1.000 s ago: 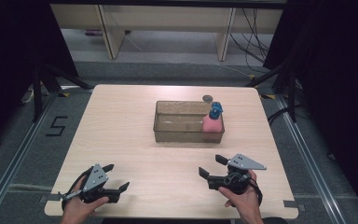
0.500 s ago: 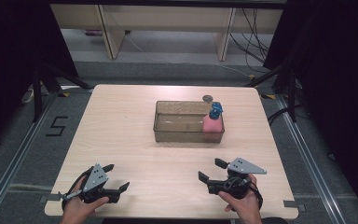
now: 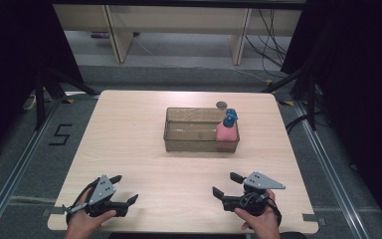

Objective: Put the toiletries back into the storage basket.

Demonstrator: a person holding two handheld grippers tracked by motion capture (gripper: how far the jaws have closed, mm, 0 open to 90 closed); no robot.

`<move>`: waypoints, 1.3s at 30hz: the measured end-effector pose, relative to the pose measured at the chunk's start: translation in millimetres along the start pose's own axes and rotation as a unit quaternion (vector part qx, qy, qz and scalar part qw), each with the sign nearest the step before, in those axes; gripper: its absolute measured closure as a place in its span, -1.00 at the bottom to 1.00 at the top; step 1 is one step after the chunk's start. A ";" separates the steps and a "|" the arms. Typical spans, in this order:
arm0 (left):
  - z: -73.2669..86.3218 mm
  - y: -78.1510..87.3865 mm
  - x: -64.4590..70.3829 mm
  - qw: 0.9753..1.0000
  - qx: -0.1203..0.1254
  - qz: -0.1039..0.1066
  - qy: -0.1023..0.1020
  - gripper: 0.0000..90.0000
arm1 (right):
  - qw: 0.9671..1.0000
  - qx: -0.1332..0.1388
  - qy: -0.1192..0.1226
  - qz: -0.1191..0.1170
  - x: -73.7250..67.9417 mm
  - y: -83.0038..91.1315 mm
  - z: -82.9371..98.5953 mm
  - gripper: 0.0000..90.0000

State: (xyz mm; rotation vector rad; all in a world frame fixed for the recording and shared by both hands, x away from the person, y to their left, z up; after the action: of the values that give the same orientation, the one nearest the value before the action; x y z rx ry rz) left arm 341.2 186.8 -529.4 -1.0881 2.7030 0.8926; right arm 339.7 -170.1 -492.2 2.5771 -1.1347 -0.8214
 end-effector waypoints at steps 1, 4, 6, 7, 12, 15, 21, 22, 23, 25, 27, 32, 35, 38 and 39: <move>0.1 0.2 0.0 1.000 0.000 -0.001 0.000 -0.67 | 1.000 0.000 -0.005 -0.001 -0.3 0.9 0.8 -0.65; 0.2 0.1 -0.2 1.000 -0.001 0.000 0.000 -0.67 | 1.000 -0.006 -0.016 -0.001 -0.8 1.7 4.7 -0.65; 0.0 -0.4 0.1 1.000 0.002 0.001 0.000 -0.67 | 1.000 -0.006 -0.004 0.004 1.4 3.5 5.5 -0.65; 0.0 -0.4 0.2 1.000 0.002 0.001 0.001 -0.67 | 1.000 -0.008 -0.002 0.011 2.2 3.8 6.7 -0.65; -0.1 -0.3 0.2 1.000 0.002 0.001 0.000 -0.67 | 1.000 -0.016 -0.026 0.004 -1.7 6.5 11.7 -0.65; -0.1 -0.4 0.2 1.000 0.002 0.001 0.000 -0.67 | 1.000 -0.012 -0.002 0.007 1.7 5.8 12.3 -0.65; -0.1 -0.4 0.4 1.000 0.002 0.001 0.001 -0.67 | 1.000 -0.024 -0.010 0.008 -0.8 8.4 17.2 -0.65; -0.1 -0.3 0.3 1.000 0.002 0.001 0.000 -0.67 | 1.000 -0.025 -0.013 0.007 -1.8 8.5 18.2 -0.65; -0.1 -0.3 0.3 1.000 0.002 0.001 0.000 -0.67 | 1.000 -0.022 -0.005 0.005 -1.2 8.1 18.2 -0.65; 0.0 -0.4 0.3 1.000 0.002 0.001 0.000 -0.67 | 0.999 -0.029 -0.015 0.004 -3.7 8.4 21.5 -0.65; 0.0 -0.6 0.5 1.000 0.002 0.001 0.000 -0.67 | 0.999 -0.036 -0.005 0.012 -2.6 9.1 23.4 -0.65; 0.2 -0.5 1.5 1.000 0.000 0.001 0.005 -0.67 | 0.999 -0.037 -0.005 0.001 -5.9 7.4 26.2 -0.65; 1.2 0.0 -0.2 1.000 -0.006 -0.001 -0.004 -0.67 | 0.999 -0.038 -0.001 0.005 -6.7 6.6 28.3 -0.65; 1.1 -0.2 0.2 1.000 -0.004 0.000 -0.001 -0.67 | 0.999 -0.038 0.005 0.010 -5.9 7.1 28.7 -0.65; 1.2 -0.3 0.2 1.000 -0.004 0.000 -0.001 -0.67 | 0.999 -0.040 0.007 0.011 -5.6 7.3 29.0 -0.65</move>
State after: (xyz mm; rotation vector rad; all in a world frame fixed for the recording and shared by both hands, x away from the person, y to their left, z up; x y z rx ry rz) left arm 341.1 187.2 -530.5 -1.0882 2.6993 0.9049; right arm 315.7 -170.1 -510.9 2.4978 -1.1023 -0.8261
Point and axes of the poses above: each handheld gripper's, and its own axes: y roughly backward along the jaws, z roughly out of its underside, x roughly to its right, the point moved 6 cm from there along -y, roughly forward along the jaws, and after that the axes turned 13 degrees about -y, right-handed, at the moved point
